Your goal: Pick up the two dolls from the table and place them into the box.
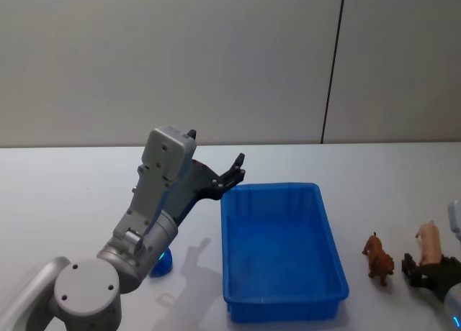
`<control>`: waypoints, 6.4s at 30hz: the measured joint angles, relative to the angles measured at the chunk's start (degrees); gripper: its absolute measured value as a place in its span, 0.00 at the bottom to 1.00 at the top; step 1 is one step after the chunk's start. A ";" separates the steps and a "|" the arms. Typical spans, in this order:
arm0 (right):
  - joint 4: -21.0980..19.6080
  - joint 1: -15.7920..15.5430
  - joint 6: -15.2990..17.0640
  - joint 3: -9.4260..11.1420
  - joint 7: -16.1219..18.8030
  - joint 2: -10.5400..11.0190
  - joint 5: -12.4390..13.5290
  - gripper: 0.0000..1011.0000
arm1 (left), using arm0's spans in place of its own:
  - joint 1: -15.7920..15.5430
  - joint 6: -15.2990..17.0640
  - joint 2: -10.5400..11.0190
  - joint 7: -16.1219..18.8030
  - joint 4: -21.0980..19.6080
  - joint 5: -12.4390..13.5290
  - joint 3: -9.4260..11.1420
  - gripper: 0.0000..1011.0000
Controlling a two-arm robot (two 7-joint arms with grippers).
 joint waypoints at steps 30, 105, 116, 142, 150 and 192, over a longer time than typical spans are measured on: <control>-6.05 -0.48 -14.83 1.03 -0.71 0.48 -5.97 0.37 | 0.00 0.00 0.00 0.00 0.00 0.00 0.00 0.99; -9.89 4.57 -2.02 -6.46 44.89 -1.68 -4.91 0.99 | 0.00 0.00 0.00 0.00 0.00 0.00 0.00 0.99; -11.94 3.35 -5.27 -5.10 39.63 -0.20 -3.51 0.99 | 0.00 0.00 0.00 0.00 0.00 0.00 0.00 0.99; -22.76 -7.89 -7.44 1.01 18.95 7.56 3.60 0.99 | 0.00 0.00 0.00 0.00 0.00 0.00 0.00 0.99; -28.28 -15.83 -5.76 4.02 11.64 11.14 7.85 0.99 | 0.00 0.00 0.00 0.00 0.00 0.00 0.00 0.99; -25.27 -15.84 1.86 2.79 12.66 10.54 4.73 0.99 | 0.00 0.00 0.00 0.00 0.00 0.00 0.00 0.99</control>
